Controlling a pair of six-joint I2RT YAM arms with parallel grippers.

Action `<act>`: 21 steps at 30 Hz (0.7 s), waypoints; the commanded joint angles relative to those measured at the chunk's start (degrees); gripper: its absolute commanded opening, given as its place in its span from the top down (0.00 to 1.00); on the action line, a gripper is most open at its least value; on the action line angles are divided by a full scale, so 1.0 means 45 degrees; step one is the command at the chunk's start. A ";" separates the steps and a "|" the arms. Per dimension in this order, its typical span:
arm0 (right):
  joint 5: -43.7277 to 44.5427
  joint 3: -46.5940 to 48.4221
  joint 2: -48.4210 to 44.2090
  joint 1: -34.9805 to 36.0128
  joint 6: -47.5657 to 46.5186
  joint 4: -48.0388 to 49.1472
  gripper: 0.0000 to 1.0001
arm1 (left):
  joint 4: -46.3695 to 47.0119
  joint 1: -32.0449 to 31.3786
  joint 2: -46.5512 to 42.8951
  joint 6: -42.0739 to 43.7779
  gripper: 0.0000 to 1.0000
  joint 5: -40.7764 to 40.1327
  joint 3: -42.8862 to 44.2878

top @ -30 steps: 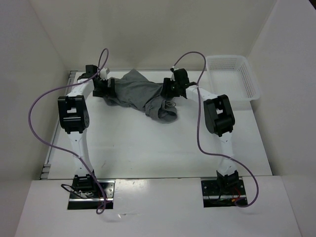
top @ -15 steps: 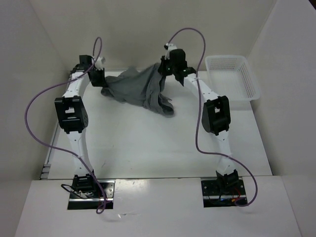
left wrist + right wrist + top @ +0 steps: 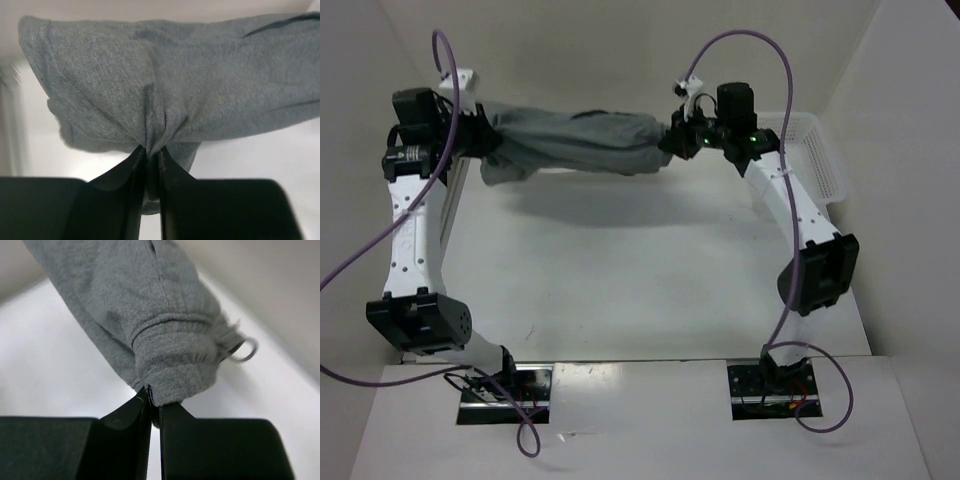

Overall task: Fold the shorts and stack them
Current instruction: Move the shorts to the center of the board

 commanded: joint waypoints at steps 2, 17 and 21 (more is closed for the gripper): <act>-0.0155 -0.3507 -0.2120 0.0262 -0.3855 -0.2884 0.84 | -0.2321 -0.0175 -0.1102 0.0027 0.76 0.0444 -0.4101; 0.2139 -0.8810 -0.4704 0.0674 -0.5116 -0.5254 0.09 | -0.4185 -0.0196 -0.2946 0.0027 0.23 -0.0371 -0.8484; 0.1004 -0.8554 -0.4078 -0.0420 -0.2753 -0.3438 0.20 | -0.2113 -0.0038 -0.0940 0.0027 0.25 -0.1097 -0.8037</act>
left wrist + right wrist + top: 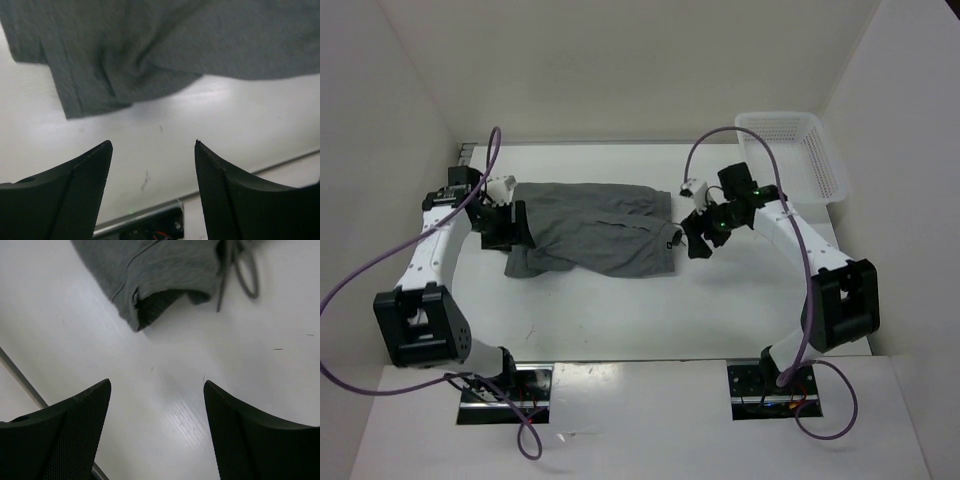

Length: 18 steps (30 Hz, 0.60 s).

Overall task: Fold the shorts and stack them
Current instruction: Move the shorts to the center of the board, then flatten the shorts out

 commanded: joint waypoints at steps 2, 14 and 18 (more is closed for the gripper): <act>-0.1869 0.0665 0.0556 -0.0985 0.3146 0.2454 0.22 | 0.2355 0.0210 0.2866 0.0046 0.28 -0.1089 0.0984; -0.2870 0.0002 0.1946 -0.1104 0.6510 0.4936 0.22 | 0.4564 0.0600 0.6506 0.0046 0.31 -0.1988 0.2257; -0.2538 -0.0116 0.2432 -0.1104 0.6627 0.5231 0.22 | 0.4681 0.0600 0.6821 0.0046 0.31 -0.2165 0.2083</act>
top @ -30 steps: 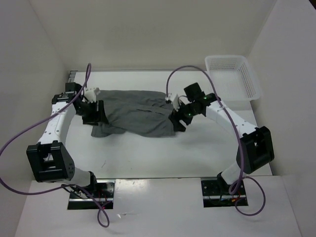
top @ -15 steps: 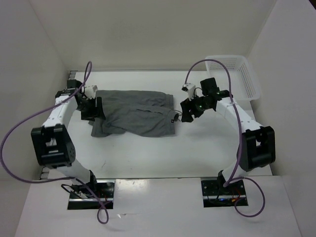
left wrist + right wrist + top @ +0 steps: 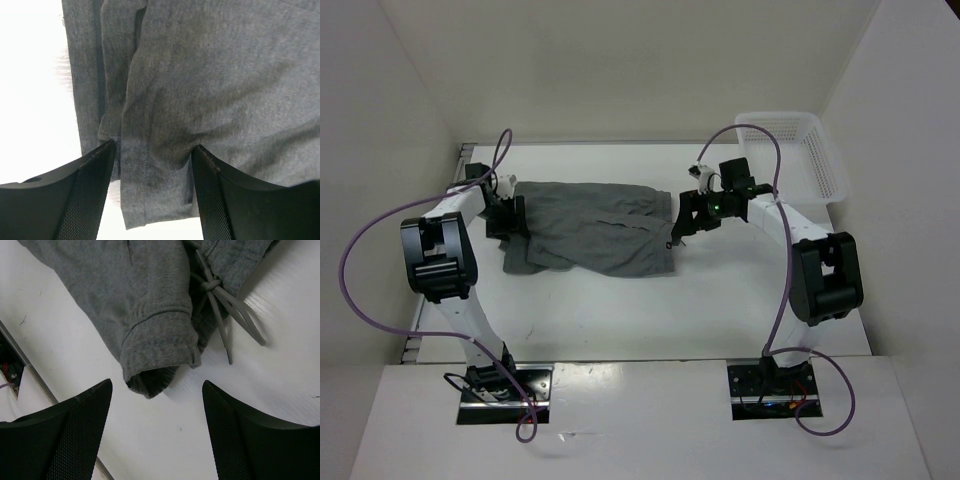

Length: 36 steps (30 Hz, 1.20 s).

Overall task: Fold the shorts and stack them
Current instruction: Flatten the shorts out

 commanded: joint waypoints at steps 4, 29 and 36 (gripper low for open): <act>0.0037 -0.0209 0.0721 0.0023 0.0542 0.1006 0.27 | 0.0607 0.0017 0.0322 0.0051 0.33 0.0133 0.0050; -0.2425 0.0158 0.1383 0.0374 0.3057 0.1745 0.34 | -0.2049 0.0017 -0.1591 0.0051 1.00 0.2849 0.1788; -0.1213 0.2659 0.3630 0.0939 0.4837 0.3326 0.66 | -0.2458 0.0017 -0.1845 0.0051 1.00 0.2966 0.2721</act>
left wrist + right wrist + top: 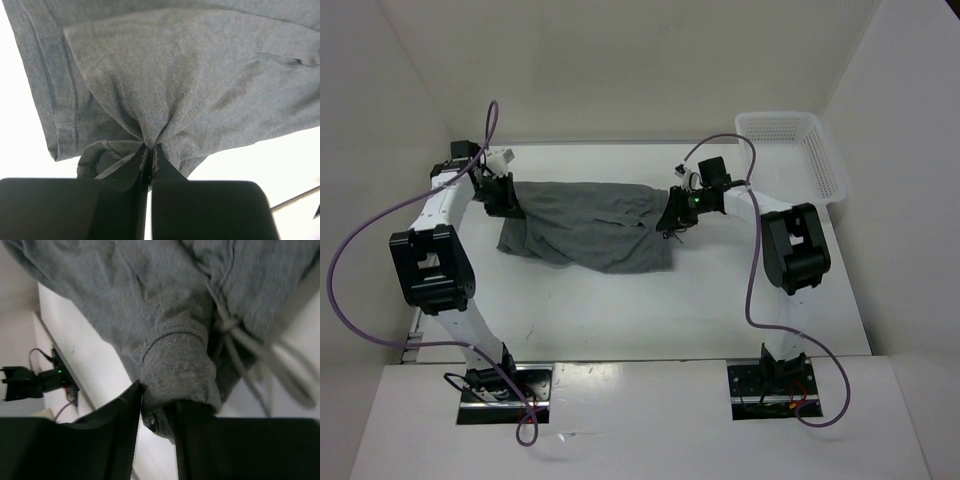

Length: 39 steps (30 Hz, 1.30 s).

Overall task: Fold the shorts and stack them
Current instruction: Flatten the shorts out

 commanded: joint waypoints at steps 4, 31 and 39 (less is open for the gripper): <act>0.0651 0.4020 0.0938 0.0431 0.0491 0.1478 0.99 | -0.0352 0.0032 -0.0096 0.0051 1.00 -0.0177 0.3290; 0.3288 -0.1128 -0.3981 0.2228 -1.2212 -0.4718 1.00 | -0.3114 -0.0009 -0.4393 0.0051 0.36 0.0155 -0.5040; 0.3837 -0.1831 -0.4352 0.2228 -1.2544 -0.4600 1.00 | 0.1165 0.0344 -0.1487 0.0051 0.35 -0.0355 -0.2386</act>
